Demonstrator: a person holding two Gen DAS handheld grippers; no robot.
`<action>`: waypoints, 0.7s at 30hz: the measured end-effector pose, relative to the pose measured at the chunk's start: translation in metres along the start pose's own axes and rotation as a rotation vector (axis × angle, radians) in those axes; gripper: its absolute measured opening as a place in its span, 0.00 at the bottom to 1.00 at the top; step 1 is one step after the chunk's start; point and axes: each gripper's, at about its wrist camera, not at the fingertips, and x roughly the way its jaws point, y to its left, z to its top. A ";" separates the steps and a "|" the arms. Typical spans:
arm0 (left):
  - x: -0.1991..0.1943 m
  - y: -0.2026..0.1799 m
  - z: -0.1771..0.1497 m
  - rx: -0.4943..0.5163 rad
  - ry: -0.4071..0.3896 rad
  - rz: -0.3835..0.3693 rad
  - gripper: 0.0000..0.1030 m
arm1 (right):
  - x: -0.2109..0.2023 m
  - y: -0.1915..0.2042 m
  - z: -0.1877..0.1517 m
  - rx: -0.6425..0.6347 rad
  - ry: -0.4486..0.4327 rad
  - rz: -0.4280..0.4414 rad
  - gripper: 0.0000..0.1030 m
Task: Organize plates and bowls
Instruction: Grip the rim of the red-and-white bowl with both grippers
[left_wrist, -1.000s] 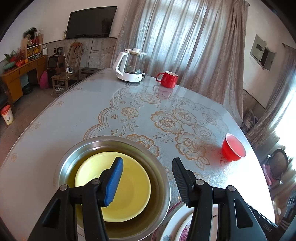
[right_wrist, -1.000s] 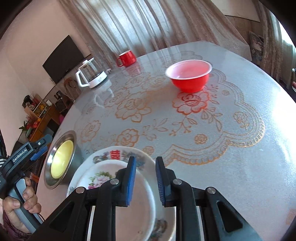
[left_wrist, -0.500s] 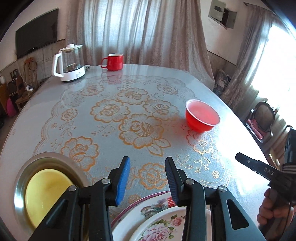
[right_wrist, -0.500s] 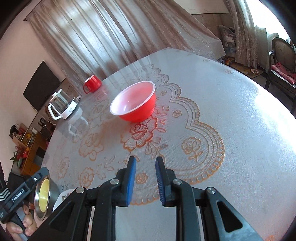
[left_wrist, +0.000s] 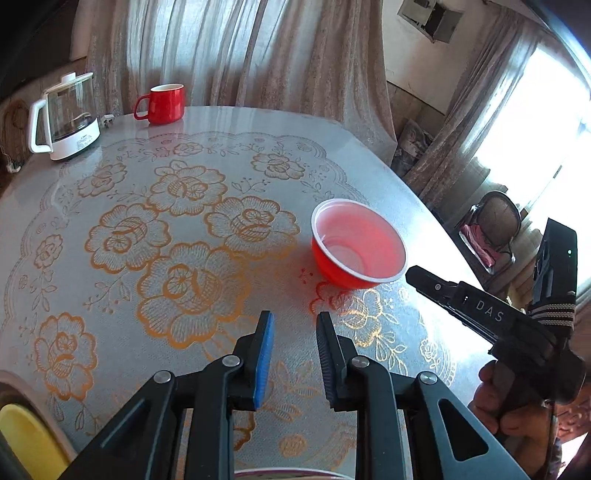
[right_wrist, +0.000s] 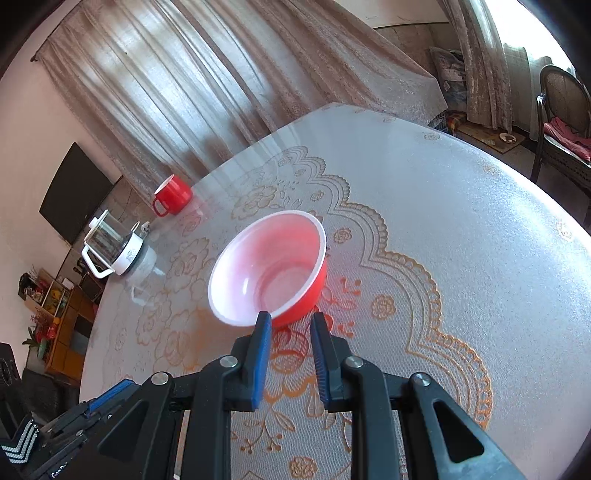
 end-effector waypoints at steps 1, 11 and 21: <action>0.005 -0.001 0.004 -0.014 0.001 -0.009 0.23 | 0.003 -0.001 0.004 0.010 -0.001 -0.002 0.20; 0.050 -0.005 0.035 -0.120 0.033 -0.093 0.23 | 0.029 -0.018 0.030 0.068 0.010 -0.061 0.20; 0.076 -0.016 0.038 -0.082 0.071 -0.119 0.06 | 0.041 -0.025 0.032 0.084 0.047 -0.041 0.10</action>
